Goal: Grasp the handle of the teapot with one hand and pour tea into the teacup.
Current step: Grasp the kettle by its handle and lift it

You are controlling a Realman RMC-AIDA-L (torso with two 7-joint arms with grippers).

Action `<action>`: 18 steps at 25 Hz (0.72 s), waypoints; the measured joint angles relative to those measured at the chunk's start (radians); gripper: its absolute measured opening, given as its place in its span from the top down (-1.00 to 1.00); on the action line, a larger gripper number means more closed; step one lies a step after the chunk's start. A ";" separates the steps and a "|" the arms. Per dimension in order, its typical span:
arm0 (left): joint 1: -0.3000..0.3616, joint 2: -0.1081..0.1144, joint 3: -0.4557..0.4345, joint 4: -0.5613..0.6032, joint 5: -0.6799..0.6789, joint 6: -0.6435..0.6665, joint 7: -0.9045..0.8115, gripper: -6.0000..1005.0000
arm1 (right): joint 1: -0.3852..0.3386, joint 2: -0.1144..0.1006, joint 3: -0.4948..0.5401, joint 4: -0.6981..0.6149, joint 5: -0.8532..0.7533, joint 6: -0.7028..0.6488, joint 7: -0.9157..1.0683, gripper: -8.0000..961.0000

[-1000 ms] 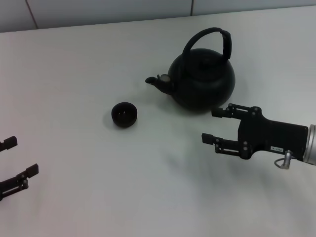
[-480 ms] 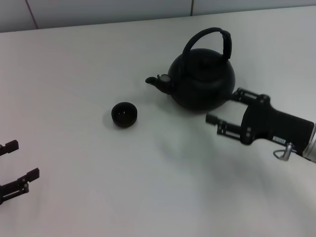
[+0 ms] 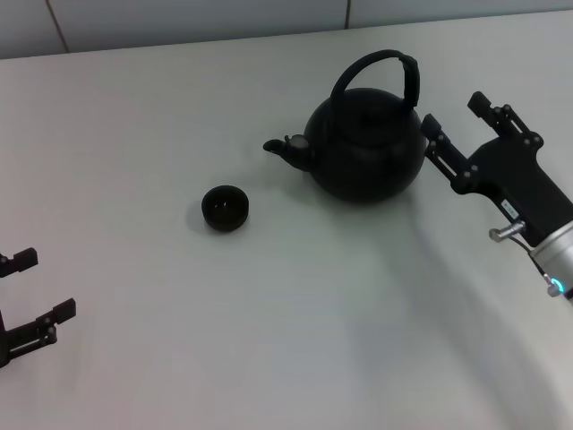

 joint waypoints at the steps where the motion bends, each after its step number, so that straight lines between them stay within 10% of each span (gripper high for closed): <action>1: 0.000 0.000 0.000 0.000 0.000 0.000 -0.001 -0.64 | 0.013 0.000 0.040 0.018 0.003 0.035 -0.018 -0.47; 18: -0.006 -0.005 -0.015 0.000 -0.008 0.007 -0.001 -0.64 | 0.116 -0.003 0.056 -0.020 0.005 0.212 -0.012 -0.47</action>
